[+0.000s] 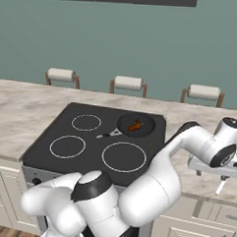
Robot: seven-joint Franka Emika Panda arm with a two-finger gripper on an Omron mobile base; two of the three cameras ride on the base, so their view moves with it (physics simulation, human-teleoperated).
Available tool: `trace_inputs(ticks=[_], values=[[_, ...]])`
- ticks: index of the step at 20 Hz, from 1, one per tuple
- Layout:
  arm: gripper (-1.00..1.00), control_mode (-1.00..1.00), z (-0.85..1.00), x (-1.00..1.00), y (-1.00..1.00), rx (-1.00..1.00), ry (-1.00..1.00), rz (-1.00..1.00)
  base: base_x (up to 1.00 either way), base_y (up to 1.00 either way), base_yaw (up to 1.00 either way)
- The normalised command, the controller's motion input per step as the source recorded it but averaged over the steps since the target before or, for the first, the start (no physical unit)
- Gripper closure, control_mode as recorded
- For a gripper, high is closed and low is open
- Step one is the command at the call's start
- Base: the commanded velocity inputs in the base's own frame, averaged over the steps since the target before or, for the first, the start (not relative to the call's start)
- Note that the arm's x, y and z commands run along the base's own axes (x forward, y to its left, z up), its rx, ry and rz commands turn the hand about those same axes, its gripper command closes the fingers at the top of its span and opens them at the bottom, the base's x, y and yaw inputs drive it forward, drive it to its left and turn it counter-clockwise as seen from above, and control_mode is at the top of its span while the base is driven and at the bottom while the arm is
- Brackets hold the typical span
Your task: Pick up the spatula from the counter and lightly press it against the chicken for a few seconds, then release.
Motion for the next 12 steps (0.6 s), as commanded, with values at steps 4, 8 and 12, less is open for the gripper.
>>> trace_inputs(ticks=[4, 8, 12], values=[[-1.0, -1.0, -0.16, 0.12, -0.06, -0.01, 0.0, 0.0, 0.0, 0.0, 0.0], [-1.0, -1.0, -0.16, 0.15, -0.08, -0.01, 0.0, 0.0, 0.0, 0.0, 0.0], [-1.0, -1.0, -0.08, 0.15, -0.15, 0.0, 0.0, 0.0, 0.0, 0.0, 0.0]])
